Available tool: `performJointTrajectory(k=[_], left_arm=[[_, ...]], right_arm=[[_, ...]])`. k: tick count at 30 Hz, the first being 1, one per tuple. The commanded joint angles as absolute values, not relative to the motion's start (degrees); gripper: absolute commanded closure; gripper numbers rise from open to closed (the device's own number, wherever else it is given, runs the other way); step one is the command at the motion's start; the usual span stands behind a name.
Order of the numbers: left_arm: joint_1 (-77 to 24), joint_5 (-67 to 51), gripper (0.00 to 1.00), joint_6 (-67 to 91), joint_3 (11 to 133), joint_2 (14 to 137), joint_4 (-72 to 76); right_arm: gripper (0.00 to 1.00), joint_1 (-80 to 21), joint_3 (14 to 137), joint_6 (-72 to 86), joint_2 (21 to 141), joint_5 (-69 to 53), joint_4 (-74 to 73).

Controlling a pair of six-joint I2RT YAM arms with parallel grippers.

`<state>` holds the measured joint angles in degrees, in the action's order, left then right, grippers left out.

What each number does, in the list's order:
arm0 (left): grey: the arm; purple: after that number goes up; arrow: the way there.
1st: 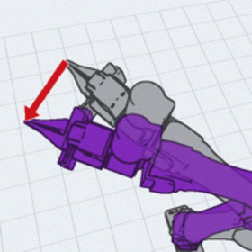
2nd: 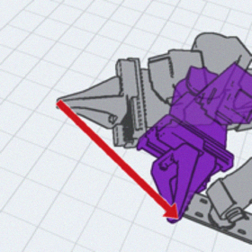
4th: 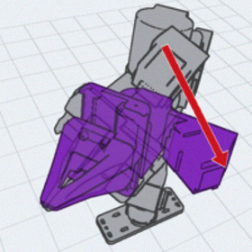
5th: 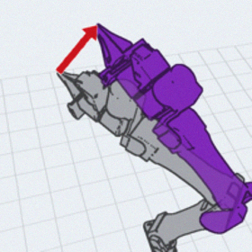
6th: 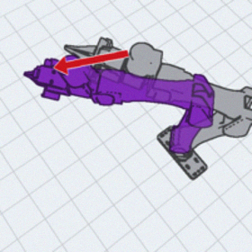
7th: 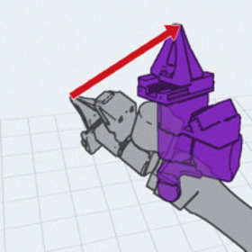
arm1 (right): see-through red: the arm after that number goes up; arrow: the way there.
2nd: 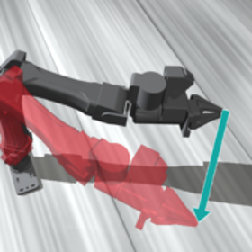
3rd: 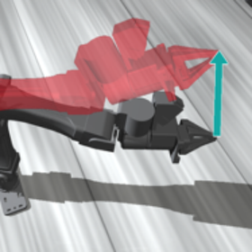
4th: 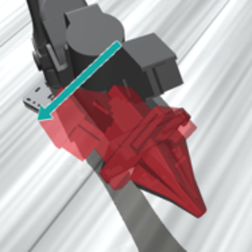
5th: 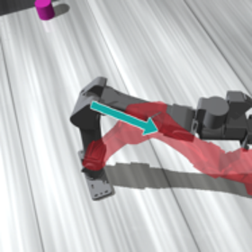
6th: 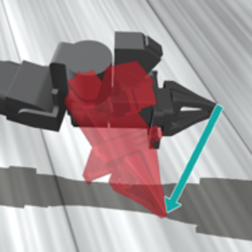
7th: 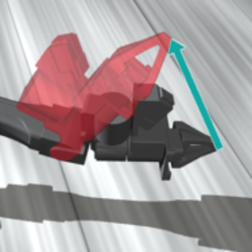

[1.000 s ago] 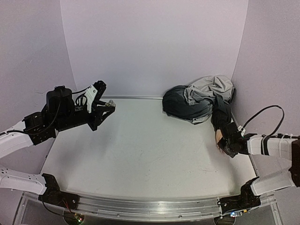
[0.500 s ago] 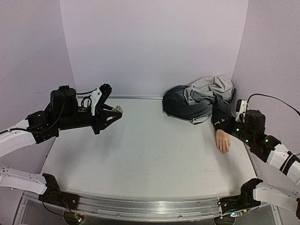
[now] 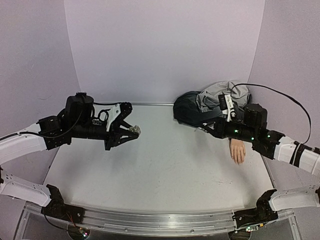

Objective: Paint the nails

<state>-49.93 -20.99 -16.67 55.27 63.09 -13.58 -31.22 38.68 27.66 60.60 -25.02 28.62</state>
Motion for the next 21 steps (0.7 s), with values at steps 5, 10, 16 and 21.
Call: performJointTrajectory(k=[5, 10, 16, 21], left_arm=[[-50.2, -21.6, 1.0, -22.2, 52.5, 64.5, -12.0], [-50.2, -21.2, 1.0, -22.8, 52.0, 64.6, -12.0], [-50.3, -20.9, 1.0, -23.3, 51.8, 64.8, -12.2], [-50.4, -20.5, 1.0, -23.8, 51.8, 64.8, -12.4]], right_arm=[[1.0, -44.6, 47.1, 25.4, 68.2, -24.9, 38.6], [1.0, -50.4, 53.8, 22.7, 75.5, -23.3, 38.5], [1.0, -55.1, 59.8, 20.8, 81.0, -20.8, 38.6], [1.0, -56.6, 61.7, 20.5, 82.6, -20.3, 39.2]])
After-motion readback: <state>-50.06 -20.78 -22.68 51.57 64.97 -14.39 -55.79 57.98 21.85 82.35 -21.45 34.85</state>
